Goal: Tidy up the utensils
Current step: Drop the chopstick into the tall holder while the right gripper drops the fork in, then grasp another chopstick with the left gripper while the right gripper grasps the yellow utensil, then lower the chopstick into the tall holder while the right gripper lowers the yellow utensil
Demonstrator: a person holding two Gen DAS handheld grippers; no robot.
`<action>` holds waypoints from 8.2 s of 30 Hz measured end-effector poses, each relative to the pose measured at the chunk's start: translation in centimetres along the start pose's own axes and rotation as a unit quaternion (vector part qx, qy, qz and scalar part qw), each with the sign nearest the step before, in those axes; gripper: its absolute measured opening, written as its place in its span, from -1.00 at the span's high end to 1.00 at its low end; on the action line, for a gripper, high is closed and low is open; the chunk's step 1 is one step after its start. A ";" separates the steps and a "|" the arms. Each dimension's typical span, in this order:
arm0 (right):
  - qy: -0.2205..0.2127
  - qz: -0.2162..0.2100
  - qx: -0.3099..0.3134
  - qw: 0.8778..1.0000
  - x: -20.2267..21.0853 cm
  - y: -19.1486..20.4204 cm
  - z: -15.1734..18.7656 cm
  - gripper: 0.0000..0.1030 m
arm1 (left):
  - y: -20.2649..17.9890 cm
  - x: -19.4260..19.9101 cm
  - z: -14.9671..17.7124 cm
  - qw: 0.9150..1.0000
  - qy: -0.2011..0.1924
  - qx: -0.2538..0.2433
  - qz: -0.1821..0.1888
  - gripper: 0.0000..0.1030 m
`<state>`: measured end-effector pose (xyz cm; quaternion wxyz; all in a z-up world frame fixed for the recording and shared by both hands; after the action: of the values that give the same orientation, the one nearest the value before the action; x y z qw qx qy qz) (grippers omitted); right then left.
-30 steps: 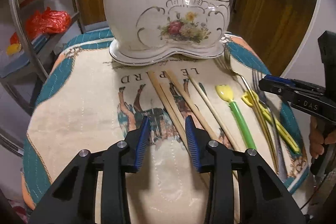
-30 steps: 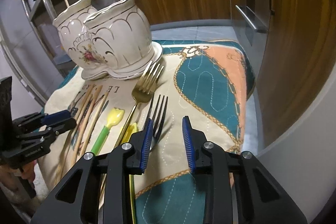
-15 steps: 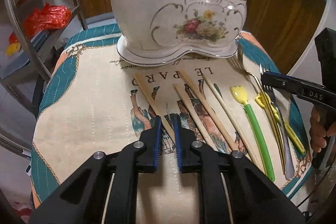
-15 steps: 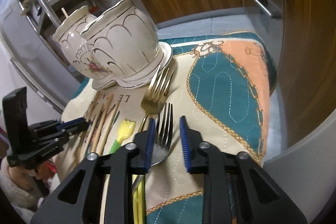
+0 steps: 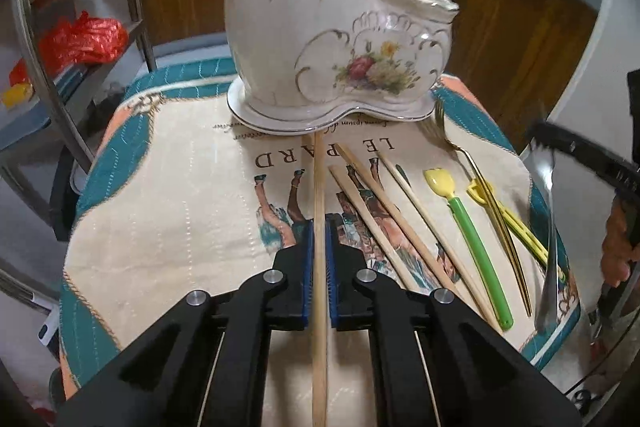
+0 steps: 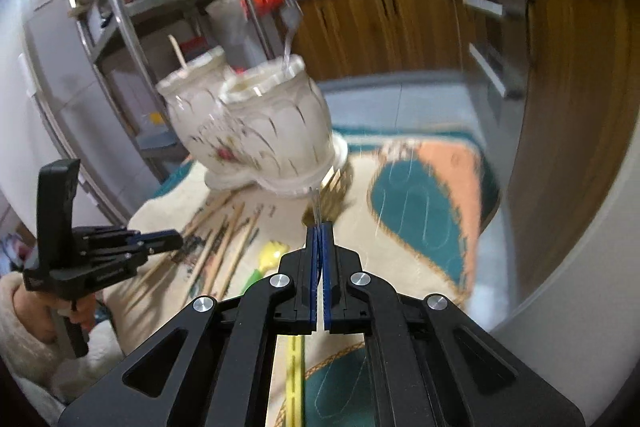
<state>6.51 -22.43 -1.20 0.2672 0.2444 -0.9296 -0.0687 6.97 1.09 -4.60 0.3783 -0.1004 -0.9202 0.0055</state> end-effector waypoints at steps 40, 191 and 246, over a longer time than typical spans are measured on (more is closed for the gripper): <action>-0.271 0.144 0.060 0.950 -2.0 3.2 -17.2 0.94 | 2.1 3.5 -20.8 0.929 -0.359 0.068 0.065 0.89; 0.055 0.069 0.048 0.995 -1.4 0.1 0.3 0.79 | 0.9 3.2 -2.1 0.994 -0.059 -0.089 0.035 0.91; -0.160 -0.049 -0.039 0.985 -10.7 2.4 -9.9 0.79 | 2.5 1.4 -17.9 0.938 -0.343 0.024 0.048 0.91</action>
<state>18.64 -15.10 2.85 0.1206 0.2646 -0.9439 -0.1566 18.94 2.61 8.93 0.0416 -0.1275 -0.9877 0.0798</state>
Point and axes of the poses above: each gripper's, at about its wrist camera, not at the fingertips, and x roughly against the way its jaws point, y to its left, z to its underside, the point moved 3 cm from there along -x, roughly the way its jaws point, and after that the axes turned 7 degrees about -y, right-handed, at the moved point
